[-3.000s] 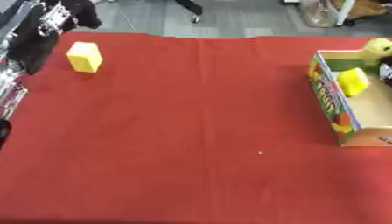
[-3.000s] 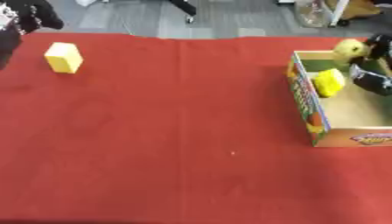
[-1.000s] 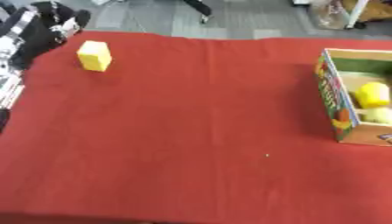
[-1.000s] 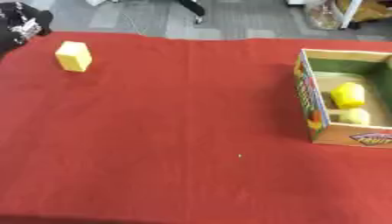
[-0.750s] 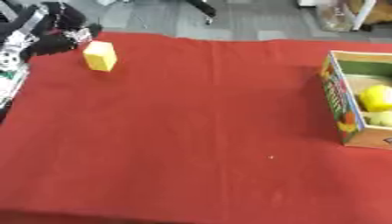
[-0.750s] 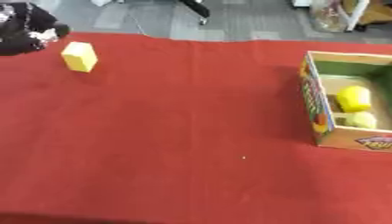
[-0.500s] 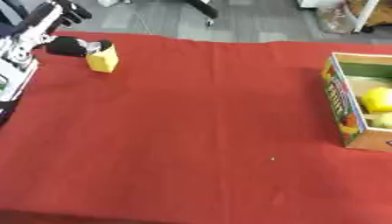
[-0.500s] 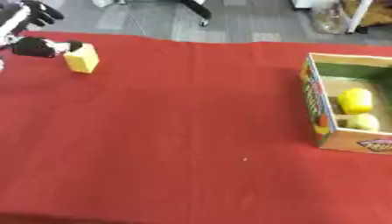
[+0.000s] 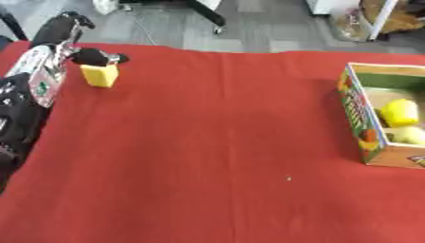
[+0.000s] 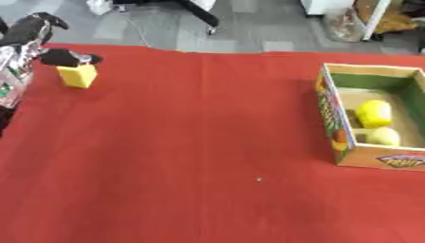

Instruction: Pick up the objects with one hand, pass them to the other hand, and then place them into the box on the other side of the table.

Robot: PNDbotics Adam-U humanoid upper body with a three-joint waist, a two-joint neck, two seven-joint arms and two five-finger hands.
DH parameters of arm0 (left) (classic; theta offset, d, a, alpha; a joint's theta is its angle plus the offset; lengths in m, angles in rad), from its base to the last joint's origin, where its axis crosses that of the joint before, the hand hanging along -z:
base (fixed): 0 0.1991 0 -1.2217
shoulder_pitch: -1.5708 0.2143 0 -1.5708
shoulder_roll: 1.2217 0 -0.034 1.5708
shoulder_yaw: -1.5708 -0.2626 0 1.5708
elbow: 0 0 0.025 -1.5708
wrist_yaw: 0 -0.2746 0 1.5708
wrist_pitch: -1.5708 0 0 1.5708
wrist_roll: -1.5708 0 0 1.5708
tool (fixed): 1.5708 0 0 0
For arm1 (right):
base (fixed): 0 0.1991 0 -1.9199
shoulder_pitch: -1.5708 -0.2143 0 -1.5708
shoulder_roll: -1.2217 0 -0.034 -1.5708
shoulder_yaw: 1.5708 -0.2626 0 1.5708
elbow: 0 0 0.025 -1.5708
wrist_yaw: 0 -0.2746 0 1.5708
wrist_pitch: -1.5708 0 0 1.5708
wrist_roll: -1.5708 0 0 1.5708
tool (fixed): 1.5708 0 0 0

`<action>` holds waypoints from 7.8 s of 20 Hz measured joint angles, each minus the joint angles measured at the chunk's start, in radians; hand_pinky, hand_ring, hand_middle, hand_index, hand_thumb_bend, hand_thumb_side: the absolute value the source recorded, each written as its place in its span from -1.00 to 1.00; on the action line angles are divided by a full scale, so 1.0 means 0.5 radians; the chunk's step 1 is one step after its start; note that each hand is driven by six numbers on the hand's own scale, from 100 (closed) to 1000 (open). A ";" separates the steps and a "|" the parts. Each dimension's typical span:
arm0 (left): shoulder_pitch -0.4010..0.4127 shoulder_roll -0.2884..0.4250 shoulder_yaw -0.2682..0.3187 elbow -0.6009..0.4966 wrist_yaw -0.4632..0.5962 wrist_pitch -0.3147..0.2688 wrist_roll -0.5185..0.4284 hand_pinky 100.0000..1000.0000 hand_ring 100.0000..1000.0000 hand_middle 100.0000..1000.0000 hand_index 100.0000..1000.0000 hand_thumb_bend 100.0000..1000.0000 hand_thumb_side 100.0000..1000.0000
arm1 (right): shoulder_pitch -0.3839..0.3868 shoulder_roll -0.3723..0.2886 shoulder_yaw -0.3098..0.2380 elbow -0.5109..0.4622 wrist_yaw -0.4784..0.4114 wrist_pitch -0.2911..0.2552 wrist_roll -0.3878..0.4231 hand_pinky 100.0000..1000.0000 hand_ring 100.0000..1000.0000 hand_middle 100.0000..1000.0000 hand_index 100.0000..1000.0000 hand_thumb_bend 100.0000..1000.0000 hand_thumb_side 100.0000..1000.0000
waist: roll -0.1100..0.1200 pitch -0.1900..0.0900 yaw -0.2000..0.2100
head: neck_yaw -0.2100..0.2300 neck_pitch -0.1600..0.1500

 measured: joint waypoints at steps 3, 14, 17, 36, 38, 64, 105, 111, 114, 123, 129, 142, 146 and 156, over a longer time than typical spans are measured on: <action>-0.005 -0.026 0.052 0.106 0.139 0.091 0.150 0.56 0.46 0.39 0.49 0.71 0.20 | 0.001 0.007 -0.001 -0.002 -0.002 0.003 0.004 0.28 0.28 0.16 0.64 -0.58 -0.56 | 0.000 0.009 -0.019 | 0.001 -0.006; 0.057 -0.024 0.070 0.224 0.796 0.131 0.370 0.54 0.39 0.32 0.47 0.62 0.20 | 0.035 0.016 -0.015 -0.002 -0.019 0.008 0.002 0.28 0.28 0.16 0.63 -0.63 -0.57 | 0.000 0.031 -0.007 | -0.002 -0.010; 0.077 -0.024 0.060 0.258 0.830 0.150 0.304 0.53 0.38 0.31 0.47 0.58 0.19 | 0.035 0.016 -0.015 -0.002 -0.021 0.008 0.002 0.28 0.28 0.16 0.63 -0.64 -0.57 | 0.000 0.031 0.000 | -0.003 -0.010; 0.160 0.007 -0.013 0.009 1.117 -0.073 0.317 0.34 -0.10 -0.29 -0.06 -0.77 -0.80 | 0.037 0.017 -0.009 0.004 -0.047 0.000 0.017 0.29 0.28 0.16 0.64 -0.68 -0.57 | 0.000 0.031 0.022 | -0.012 -0.007; 0.199 0.058 -0.052 -0.149 1.225 -0.131 0.253 0.34 -0.10 -0.30 -0.07 -0.78 -0.78 | 0.037 0.017 -0.001 0.004 -0.047 -0.007 0.024 0.28 0.28 0.16 0.64 -0.68 -0.57 | 0.000 0.029 0.034 | -0.018 -0.003; 0.549 0.408 -0.613 -1.940 2.312 -0.125 -0.758 0.37 -0.08 -0.28 -0.05 -0.71 -0.53 | -0.467 0.141 0.638 -0.175 -0.115 -0.593 0.777 0.33 0.28 0.16 0.68 -0.08 -0.34 | 0.001 -0.043 0.122 | -0.086 0.039; 0.443 0.185 -0.981 -1.947 2.714 0.152 -1.072 0.39 -0.08 -0.29 -0.06 -0.75 -0.40 | -0.565 0.406 0.873 -0.111 0.564 -1.077 0.630 0.35 0.26 0.16 0.74 -0.16 -0.45 | 0.001 -0.043 0.152 | -0.107 0.069; 0.425 0.167 -0.993 -1.961 2.724 0.170 -1.078 0.44 -0.08 -0.30 -0.06 -0.75 -0.40 | -0.565 0.419 0.874 -0.105 0.565 -1.087 0.636 0.35 0.26 0.16 0.74 -0.17 -0.45 | 0.001 -0.043 0.152 | -0.107 0.070; 0.423 0.166 -0.994 -1.970 2.719 0.176 -1.084 0.45 -0.07 -0.29 -0.06 -0.75 -0.40 | -0.565 0.421 0.874 -0.099 0.568 -1.087 0.636 0.34 0.25 0.15 0.72 -0.19 -0.46 | 0.001 -0.043 0.152 | -0.107 0.070; 0.410 0.151 -1.006 -1.994 2.721 0.212 -1.087 0.47 -0.07 -0.29 -0.06 -0.79 -0.39 | -0.565 0.424 0.875 -0.093 0.639 -1.083 0.613 0.33 0.23 0.14 0.60 -0.34 -0.52 | 0.001 -0.043 0.151 | -0.107 0.070; 0.409 0.152 -1.016 -1.997 2.727 0.239 -1.081 0.49 -0.05 -0.25 -0.02 -0.79 -0.27 | -0.562 0.427 0.885 -0.081 0.648 -1.051 0.554 0.29 0.18 0.07 0.14 -0.47 -0.59 | 0.001 -0.043 0.151 | -0.107 0.071; 0.459 0.197 -0.896 -1.972 2.681 0.109 -1.030 0.57 0.27 0.11 0.28 0.11 0.57 | -0.522 0.383 0.852 -0.006 0.419 -0.888 0.322 0.23 0.14 0.00 -0.19 -0.52 -0.67 | 0.001 -0.043 0.152 | -0.107 0.078; 0.527 0.241 -0.713 -1.918 2.641 -0.025 -0.850 0.62 0.37 0.26 0.36 0.10 0.59 | -0.485 0.287 0.767 0.008 0.281 -0.789 0.270 0.21 0.13 -0.01 -0.22 -0.49 -0.69 | 0.001 -0.043 0.152 | -0.109 0.078; 0.891 0.310 -0.275 -1.926 2.655 -0.237 -0.240 0.58 0.30 0.18 0.32 -0.20 0.58 | -0.229 0.006 0.291 0.348 -0.034 -0.310 -0.103 0.16 0.11 -0.03 -0.22 -0.40 -0.71 | 0.001 -0.043 0.152 | -0.197 0.047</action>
